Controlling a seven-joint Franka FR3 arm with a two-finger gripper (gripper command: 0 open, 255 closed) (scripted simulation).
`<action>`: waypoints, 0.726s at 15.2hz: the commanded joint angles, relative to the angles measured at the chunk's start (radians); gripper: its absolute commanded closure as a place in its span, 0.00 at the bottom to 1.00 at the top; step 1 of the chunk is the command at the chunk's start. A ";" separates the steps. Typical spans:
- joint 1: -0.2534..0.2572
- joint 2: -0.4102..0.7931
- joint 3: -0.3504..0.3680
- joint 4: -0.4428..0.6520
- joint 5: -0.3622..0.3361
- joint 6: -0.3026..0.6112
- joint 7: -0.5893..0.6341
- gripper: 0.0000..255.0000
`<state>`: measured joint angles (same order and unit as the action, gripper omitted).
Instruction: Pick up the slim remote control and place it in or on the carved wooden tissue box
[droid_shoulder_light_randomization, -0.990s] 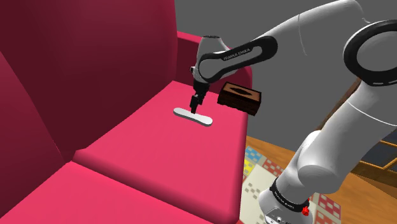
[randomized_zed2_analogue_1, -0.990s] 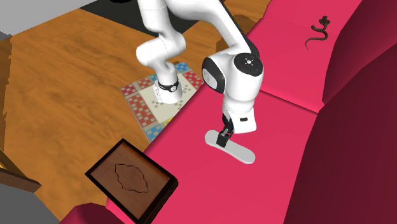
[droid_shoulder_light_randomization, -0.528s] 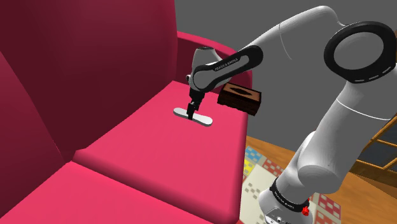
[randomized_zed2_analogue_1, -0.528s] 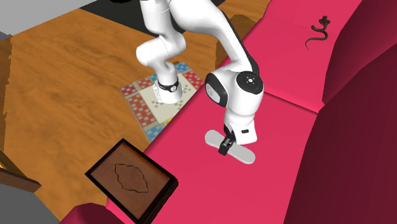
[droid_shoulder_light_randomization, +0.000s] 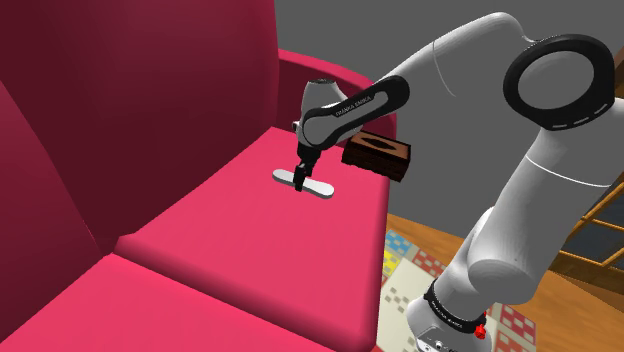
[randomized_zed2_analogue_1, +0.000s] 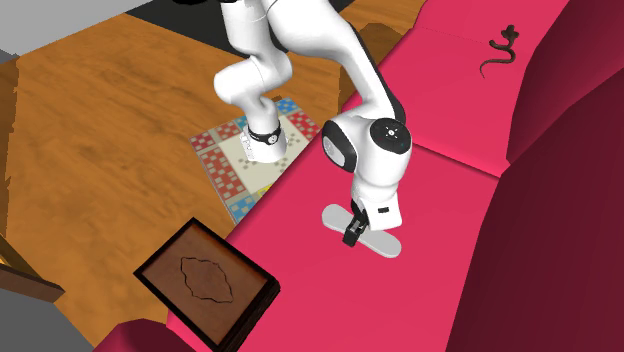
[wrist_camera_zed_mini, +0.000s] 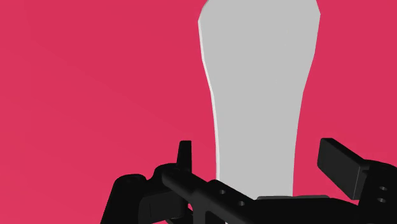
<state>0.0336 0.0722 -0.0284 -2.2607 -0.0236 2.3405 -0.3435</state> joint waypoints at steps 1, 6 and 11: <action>0.000 0.000 0.000 0.000 0.000 0.000 0.000 0.00; 0.000 0.000 0.000 0.000 0.000 0.000 0.000 1.00; 0.000 0.000 0.000 0.000 0.000 0.000 0.000 1.00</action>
<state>0.0335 0.0723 -0.0285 -2.2611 -0.0236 2.3407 -0.3437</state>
